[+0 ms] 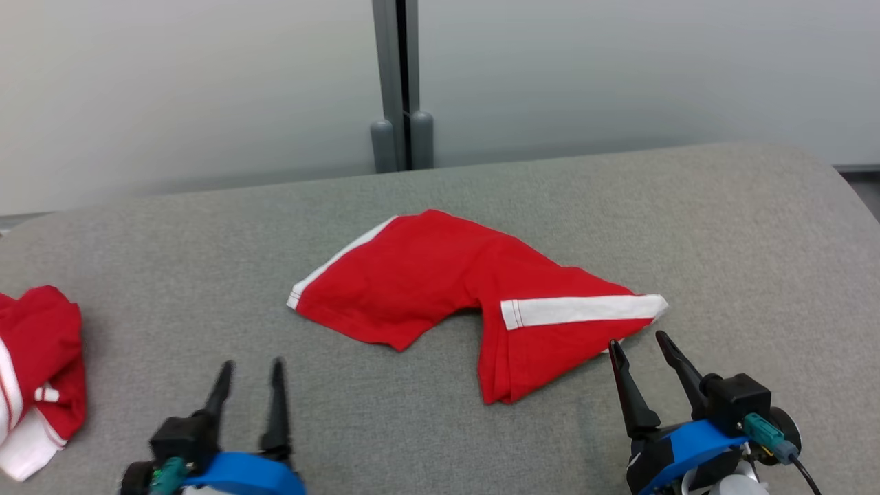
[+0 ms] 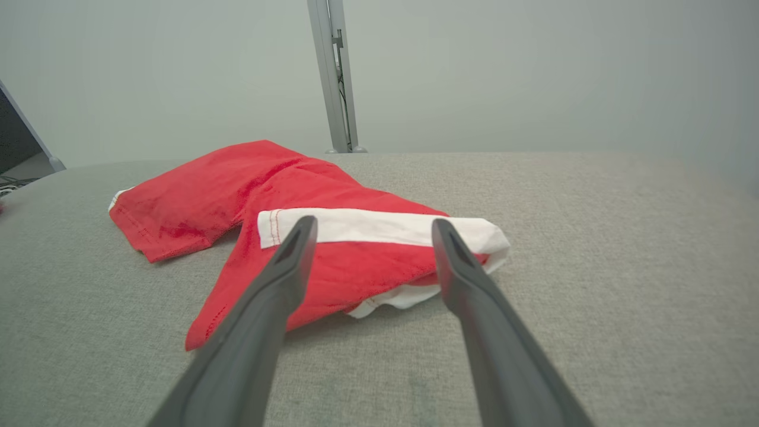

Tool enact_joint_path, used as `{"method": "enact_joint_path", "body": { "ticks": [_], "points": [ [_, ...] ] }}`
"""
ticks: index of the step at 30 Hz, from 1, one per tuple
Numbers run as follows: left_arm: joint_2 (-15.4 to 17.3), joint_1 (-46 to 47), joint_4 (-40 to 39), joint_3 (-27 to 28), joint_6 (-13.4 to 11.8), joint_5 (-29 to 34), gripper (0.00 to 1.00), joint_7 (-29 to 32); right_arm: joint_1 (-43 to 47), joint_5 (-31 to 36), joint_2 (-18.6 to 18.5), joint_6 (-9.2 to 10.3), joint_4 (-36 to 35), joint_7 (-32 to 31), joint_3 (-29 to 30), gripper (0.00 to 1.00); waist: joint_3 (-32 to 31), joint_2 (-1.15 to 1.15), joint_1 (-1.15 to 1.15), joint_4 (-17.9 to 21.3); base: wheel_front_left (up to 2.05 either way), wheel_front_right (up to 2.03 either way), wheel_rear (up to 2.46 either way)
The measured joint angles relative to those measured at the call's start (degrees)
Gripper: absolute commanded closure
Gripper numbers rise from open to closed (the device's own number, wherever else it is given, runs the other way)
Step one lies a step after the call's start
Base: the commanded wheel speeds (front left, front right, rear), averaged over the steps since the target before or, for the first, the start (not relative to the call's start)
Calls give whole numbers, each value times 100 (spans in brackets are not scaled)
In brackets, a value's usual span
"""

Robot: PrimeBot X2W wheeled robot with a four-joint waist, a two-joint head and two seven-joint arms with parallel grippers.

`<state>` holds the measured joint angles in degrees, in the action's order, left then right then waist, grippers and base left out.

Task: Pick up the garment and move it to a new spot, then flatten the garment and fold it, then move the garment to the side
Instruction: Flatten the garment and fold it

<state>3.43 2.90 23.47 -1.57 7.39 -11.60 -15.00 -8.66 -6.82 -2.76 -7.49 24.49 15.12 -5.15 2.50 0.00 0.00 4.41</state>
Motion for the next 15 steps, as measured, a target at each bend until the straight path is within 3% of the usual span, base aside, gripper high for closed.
{"method": "enact_joint_path", "body": {
  "ticks": [5, 15],
  "points": [
    [11, 358, -130, -1182, 4, -437, 0, 1, -63, -41, -1, 0, -121, 0, -45, 0, 327, -1, 1, 241, 0, 0, 0],
    [609, 1305, -97, -3054, 4, -1767, 0, 0, -193, -121, -2, 0, -448, 0, -142, 0, 1083, -1, 2, 912, 0, 0, 0]
  ]
}}
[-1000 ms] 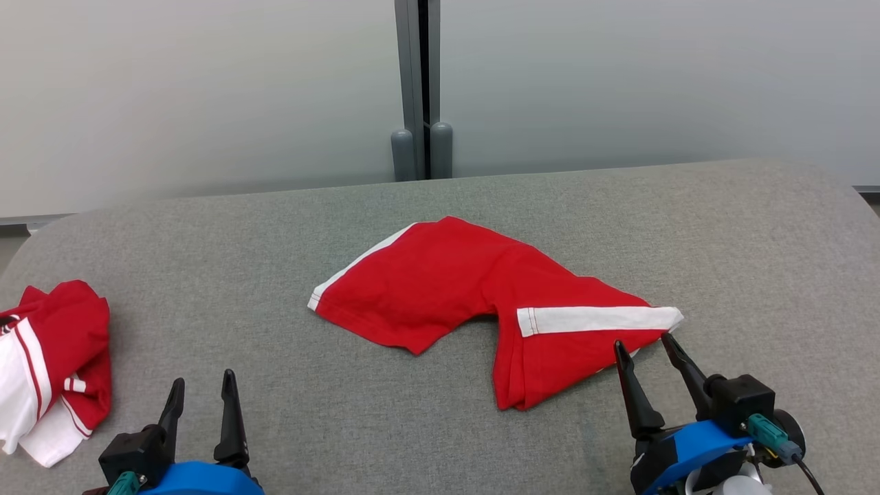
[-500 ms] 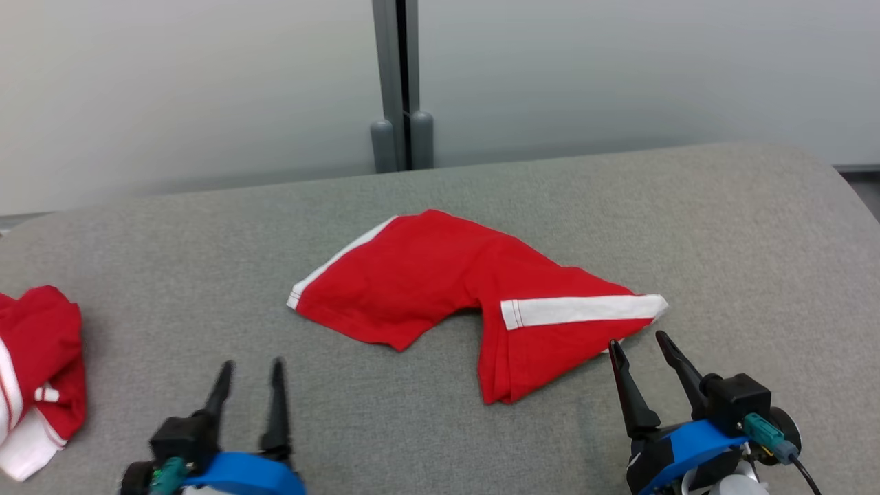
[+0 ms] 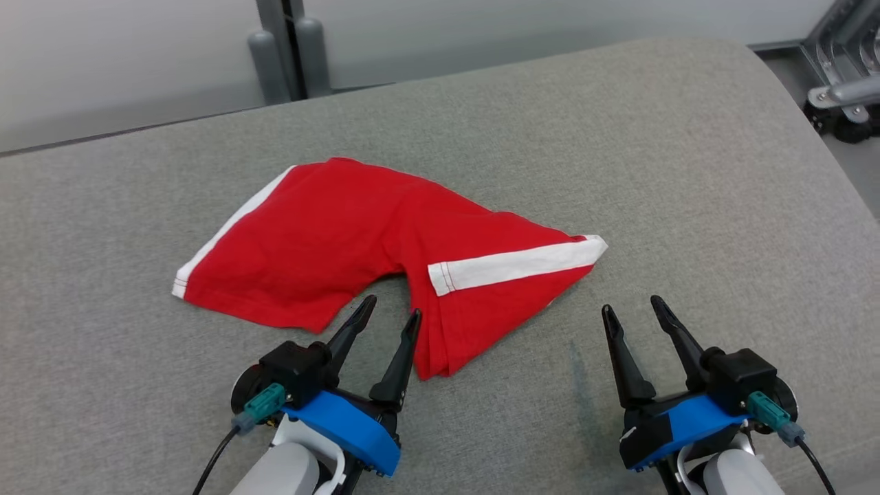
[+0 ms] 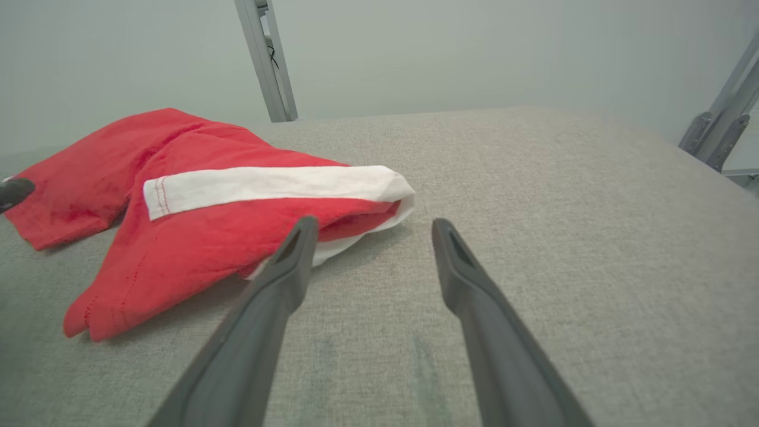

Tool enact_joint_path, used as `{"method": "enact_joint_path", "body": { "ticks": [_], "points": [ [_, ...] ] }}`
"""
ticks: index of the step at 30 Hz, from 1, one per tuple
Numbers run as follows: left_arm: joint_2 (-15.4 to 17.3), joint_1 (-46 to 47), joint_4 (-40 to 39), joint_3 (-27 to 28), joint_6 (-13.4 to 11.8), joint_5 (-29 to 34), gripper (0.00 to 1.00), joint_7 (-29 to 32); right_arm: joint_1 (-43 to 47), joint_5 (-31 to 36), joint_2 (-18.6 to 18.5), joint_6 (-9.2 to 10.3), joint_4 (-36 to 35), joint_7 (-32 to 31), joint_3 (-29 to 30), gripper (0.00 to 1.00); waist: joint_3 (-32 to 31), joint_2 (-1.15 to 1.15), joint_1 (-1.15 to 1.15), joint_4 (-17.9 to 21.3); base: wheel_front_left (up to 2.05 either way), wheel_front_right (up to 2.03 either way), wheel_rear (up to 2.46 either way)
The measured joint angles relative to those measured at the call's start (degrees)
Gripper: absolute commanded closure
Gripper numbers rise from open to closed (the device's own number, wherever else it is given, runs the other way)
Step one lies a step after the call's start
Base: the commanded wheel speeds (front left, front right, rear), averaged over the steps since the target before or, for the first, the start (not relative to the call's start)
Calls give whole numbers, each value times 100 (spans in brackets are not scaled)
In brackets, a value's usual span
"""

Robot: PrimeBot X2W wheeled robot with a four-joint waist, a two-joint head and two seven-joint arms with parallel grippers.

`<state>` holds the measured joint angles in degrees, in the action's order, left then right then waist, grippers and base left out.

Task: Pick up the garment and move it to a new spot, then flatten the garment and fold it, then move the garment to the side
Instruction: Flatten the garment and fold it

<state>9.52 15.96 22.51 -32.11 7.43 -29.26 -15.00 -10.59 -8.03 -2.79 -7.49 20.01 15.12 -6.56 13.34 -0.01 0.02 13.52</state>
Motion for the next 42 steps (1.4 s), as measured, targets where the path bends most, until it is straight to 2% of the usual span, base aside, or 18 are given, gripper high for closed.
{"method": "enact_joint_path", "body": {
  "ticks": [8, 11, 18, 28, 33, 34, 35, 36, 42],
  "points": [
    [403, 547, 133, -769, 0, -867, 0, 0, 5, -76, 1, 0, -218, 0, -55, 0, 338, 0, 0, 373, 0, 0, 0],
    [550, 687, 155, -1081, 0, -1036, 0, 0, 12, -94, -1, 0, -276, 0, -76, 0, 414, 0, -1, 465, 0, 0, 0],
    [789, 1024, 309, -1435, 0, -1410, 0, 0, 13, -129, 0, 0, -394, 0, -123, 0, 570, 0, -1, 597, 0, 0, 0],
    [833, 1215, 207, -1635, 0, -1572, 0, 0, 32, -163, 0, 0, -433, 0, -144, 0, 612, 1, -1, 734, 0, 0, 0],
    [833, 1257, 96, -1560, 0, -1545, 0, 0, 62, -174, 0, 0, -435, 0, -170, 0, 607, 1, -1, 766, 0, 0, 0],
    [836, 1260, 87, -1537, 0, -1524, 52, 0, 62, -174, 1, 0, -432, 0, -179, 0, 601, 1, -2, 772, 0, 0, 0],
    [843, 1260, 83, -1528, 0, -1494, 80, 0, 63, -175, 1, 0, -425, 0, -183, 0, 595, 1, -1, 778, 0, 0, 0],
    [845, 1260, 76, -1521, 0, -1469, 100, 0, 64, -175, 0, 0, -415, 0, -185, 0, 589, 1, -1, 783, 0, 0, 0],
    [825, 1231, 14, -1329, 0, -1325, 100, 0, 76, -170, 0, 0, -346, 0, -74, 0, 425, 1, -1, 652, 0, 0, 0]
  ]
}}
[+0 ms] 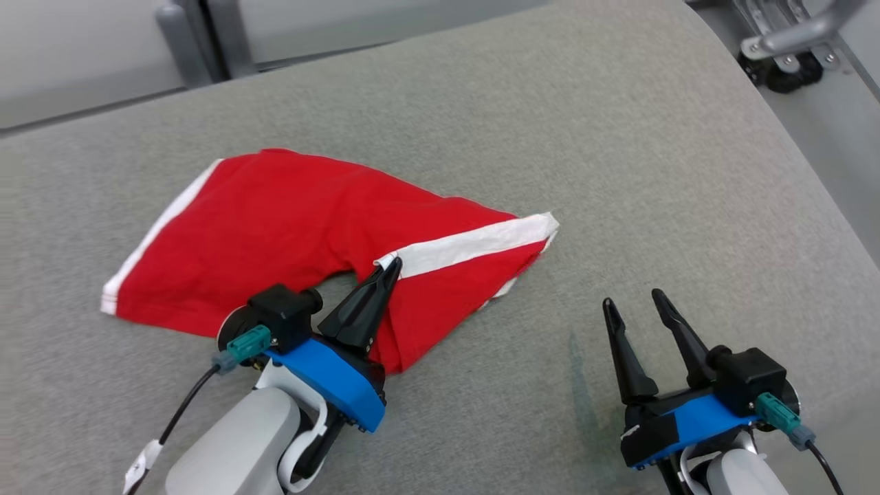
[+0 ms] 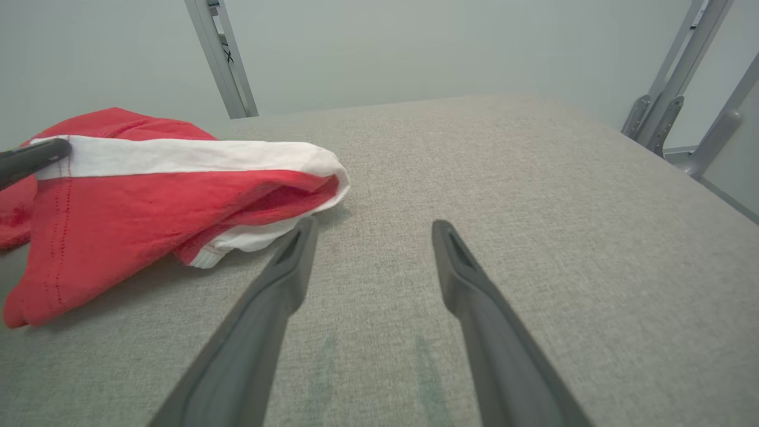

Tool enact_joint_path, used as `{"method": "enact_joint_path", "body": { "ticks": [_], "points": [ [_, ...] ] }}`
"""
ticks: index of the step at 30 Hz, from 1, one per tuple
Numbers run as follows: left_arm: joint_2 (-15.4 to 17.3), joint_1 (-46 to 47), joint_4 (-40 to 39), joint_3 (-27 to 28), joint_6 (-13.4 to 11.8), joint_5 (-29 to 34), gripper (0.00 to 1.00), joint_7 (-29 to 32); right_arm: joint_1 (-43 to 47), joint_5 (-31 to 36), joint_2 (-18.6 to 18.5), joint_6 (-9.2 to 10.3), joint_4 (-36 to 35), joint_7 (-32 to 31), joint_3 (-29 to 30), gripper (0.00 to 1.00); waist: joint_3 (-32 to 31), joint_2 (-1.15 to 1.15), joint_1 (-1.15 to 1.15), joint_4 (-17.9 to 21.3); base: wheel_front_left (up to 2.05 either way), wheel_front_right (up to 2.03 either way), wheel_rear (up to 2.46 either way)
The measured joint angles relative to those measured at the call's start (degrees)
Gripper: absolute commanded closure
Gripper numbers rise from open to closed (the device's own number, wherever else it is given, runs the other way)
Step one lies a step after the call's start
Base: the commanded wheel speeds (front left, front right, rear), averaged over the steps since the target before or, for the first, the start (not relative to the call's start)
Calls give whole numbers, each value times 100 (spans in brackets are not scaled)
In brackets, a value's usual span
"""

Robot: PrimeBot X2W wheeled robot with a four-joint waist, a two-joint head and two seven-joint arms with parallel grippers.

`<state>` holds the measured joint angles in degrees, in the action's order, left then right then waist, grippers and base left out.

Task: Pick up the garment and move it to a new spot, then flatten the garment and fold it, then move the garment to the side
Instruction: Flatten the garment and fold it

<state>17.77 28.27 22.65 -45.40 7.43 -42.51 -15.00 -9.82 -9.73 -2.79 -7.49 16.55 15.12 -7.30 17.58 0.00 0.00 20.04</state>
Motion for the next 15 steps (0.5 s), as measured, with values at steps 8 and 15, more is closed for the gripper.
{"method": "enact_joint_path", "body": {
  "ticks": [8, 15],
  "points": [
    [-169, -453, -51, 207, 0, 221, 100, 1, 51, 126, -2, 0, 270, -1, 245, 0, -551, 1, -1, -744, 0, 0, 0],
    [-179, -996, 112, 416, 0, 378, 100, 1, 83, 213, 3, 0, 584, 1, 330, 0, -1049, 1, -1, -1491, 0, 0, 0]
  ]
}}
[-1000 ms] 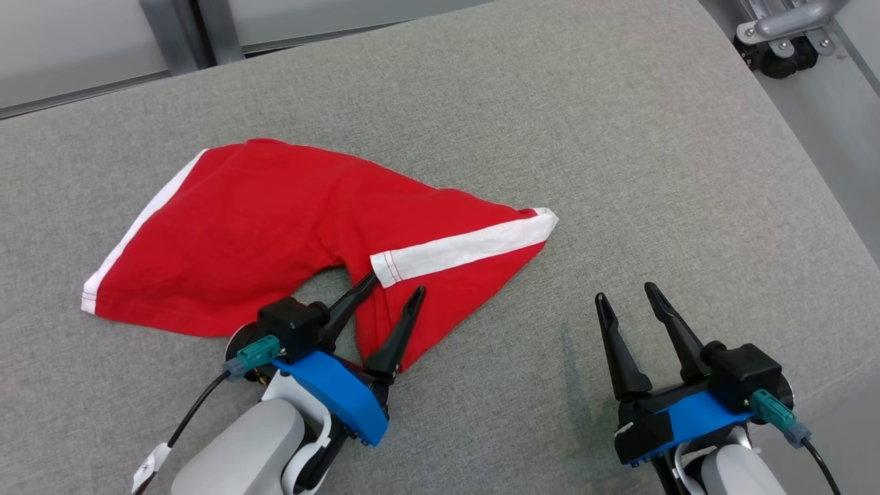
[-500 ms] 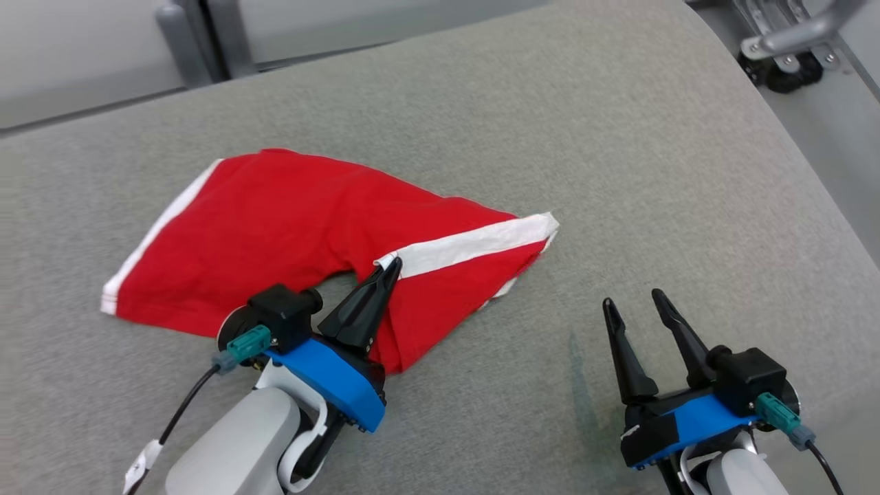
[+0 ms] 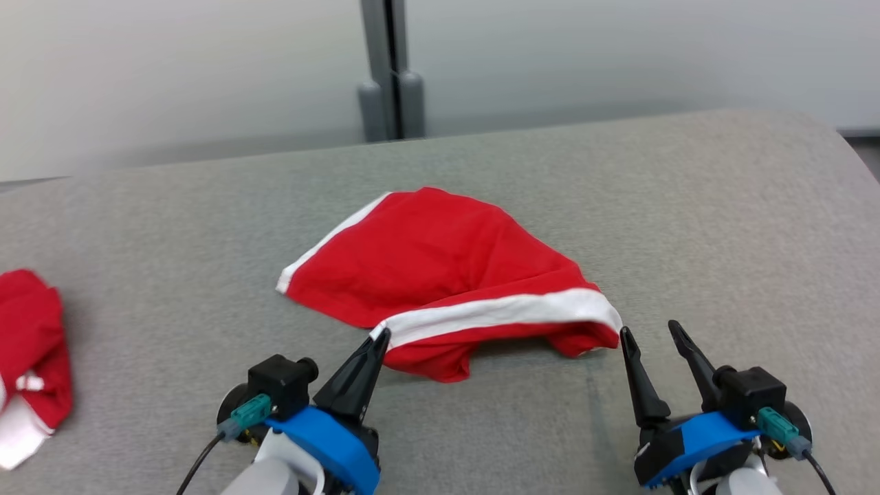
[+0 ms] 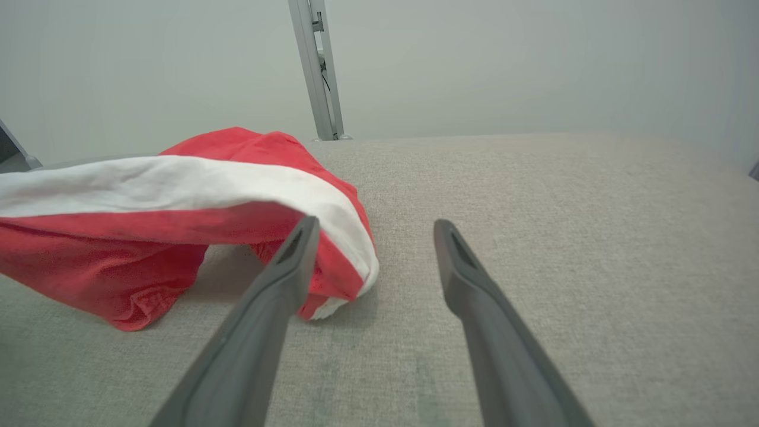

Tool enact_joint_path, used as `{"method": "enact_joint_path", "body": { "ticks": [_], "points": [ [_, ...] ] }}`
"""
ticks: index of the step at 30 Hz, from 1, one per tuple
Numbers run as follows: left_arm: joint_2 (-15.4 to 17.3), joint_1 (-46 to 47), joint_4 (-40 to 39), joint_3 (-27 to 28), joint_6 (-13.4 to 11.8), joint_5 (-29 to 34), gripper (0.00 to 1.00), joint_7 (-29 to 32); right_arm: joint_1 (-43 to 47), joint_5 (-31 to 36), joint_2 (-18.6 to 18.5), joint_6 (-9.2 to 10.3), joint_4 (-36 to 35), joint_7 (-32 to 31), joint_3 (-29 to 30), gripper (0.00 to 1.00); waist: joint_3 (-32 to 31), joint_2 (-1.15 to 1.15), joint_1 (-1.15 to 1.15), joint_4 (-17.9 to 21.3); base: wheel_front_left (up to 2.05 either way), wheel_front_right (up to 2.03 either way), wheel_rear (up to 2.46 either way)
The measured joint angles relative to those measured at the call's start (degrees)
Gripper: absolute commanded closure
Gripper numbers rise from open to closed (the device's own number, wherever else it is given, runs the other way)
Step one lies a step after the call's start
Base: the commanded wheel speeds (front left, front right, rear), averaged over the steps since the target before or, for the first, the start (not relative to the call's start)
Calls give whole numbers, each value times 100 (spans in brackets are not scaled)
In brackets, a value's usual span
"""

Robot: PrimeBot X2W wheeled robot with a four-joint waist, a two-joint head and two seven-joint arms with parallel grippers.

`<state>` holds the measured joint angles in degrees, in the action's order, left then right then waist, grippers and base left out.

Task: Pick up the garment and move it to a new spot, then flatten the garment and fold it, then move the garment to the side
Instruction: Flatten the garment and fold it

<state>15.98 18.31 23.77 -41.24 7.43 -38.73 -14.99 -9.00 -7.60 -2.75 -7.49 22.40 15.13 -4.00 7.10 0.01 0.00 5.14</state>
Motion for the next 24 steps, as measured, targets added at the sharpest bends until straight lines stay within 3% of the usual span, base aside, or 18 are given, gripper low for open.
{"method": "enact_joint_path", "body": {
  "ticks": [8, 18, 24],
  "points": [
    [-31, -432, 382, 768, 0, 180, 100, -1, 109, 9, 0, 0, 221, -2, 4, 0, -295, 0, -1, -506, 0, 0, 0],
    [-203, -537, 1195, 2023, -103, 891, 100, 0, 120, -2, -2, 0, 441, -1, -153, 0, -331, 0, 0, -582, 0, 0, 0],
    [-379, -569, 1492, 2402, -107, 1225, 100, -1, 112, -38, -1, 0, 561, -2, -242, 0, -277, -1, 1, -597, 0, 0, 0]
  ]
}}
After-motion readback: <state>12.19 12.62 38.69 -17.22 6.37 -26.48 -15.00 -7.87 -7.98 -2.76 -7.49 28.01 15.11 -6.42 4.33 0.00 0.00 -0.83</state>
